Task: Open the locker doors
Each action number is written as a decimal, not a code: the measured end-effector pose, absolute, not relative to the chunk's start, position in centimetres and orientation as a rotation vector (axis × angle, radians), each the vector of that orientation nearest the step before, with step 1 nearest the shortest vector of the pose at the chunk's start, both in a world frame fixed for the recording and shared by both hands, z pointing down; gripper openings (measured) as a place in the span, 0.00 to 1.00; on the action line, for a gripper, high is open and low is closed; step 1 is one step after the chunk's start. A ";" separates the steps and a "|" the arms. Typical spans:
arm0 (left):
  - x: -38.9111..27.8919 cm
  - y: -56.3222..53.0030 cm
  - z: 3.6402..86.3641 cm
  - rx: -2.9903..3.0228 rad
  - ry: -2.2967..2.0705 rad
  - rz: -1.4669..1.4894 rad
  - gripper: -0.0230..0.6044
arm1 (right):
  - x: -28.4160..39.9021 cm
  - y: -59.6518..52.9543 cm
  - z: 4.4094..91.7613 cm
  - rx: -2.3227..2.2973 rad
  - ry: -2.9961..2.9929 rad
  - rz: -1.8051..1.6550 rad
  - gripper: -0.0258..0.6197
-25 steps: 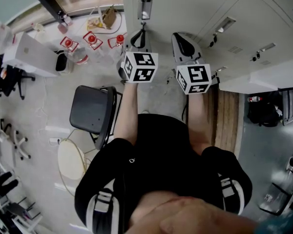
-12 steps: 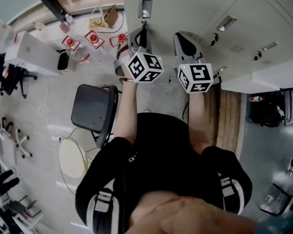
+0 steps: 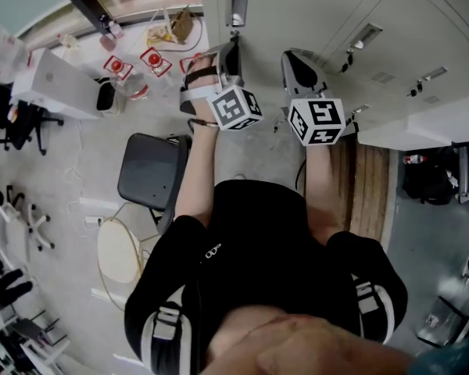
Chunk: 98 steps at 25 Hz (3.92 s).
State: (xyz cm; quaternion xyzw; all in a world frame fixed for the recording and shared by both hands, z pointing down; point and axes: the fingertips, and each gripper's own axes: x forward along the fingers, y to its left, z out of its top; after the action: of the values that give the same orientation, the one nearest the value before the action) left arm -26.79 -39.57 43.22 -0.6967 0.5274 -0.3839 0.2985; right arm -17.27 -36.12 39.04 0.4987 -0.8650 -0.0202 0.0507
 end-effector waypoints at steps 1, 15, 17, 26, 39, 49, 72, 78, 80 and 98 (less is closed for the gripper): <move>-26.7 -39.7 43.3 -1.819 1.368 -1.044 0.08 | -17.3 -36.2 39.1 1.515 -2.638 -0.053 0.07; -26.9 -39.8 42.7 -1.331 1.066 -1.248 0.08 | -18.4 -36.2 39.4 1.481 -2.654 -0.033 0.07; -26.9 -39.8 42.5 -1.319 1.061 -1.242 0.08 | -18.4 -36.1 39.4 1.482 -2.653 -0.031 0.07; -26.6 -39.5 43.8 -1.513 1.140 -1.175 0.08 | -17.7 -35.7 39.3 1.508 -2.635 -0.020 0.07; -26.3 -38.6 42.9 -1.994 1.360 -0.861 0.39 | -17.4 -35.4 39.8 1.502 -2.650 0.043 0.07; -27.3 -38.9 39.7 -2.333 1.602 -0.472 0.38 | -17.5 -35.3 39.8 1.501 -2.676 0.083 0.07; -27.5 -40.3 37.2 -2.308 1.778 -0.302 0.05 | -16.2 -36.4 39.5 1.536 -2.686 0.121 0.07; -28.1 -40.3 34.9 -2.165 1.805 -0.215 0.06 | -15.7 -36.7 39.7 1.558 -2.657 0.097 0.07; -28.1 -40.5 34.8 -2.155 1.814 -0.213 0.06 | -15.6 -36.7 39.7 1.561 -2.654 0.091 0.07; -28.6 -42.6 35.0 -2.180 1.928 -0.156 0.23 | -15.2 -37.0 39.3 1.575 -2.614 0.021 0.07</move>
State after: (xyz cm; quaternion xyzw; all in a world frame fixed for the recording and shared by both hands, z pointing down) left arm -28.59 -42.55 34.96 -0.7433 0.6571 -0.0532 0.1133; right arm -15.17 -36.97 39.28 0.5157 -0.8556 0.0068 0.0448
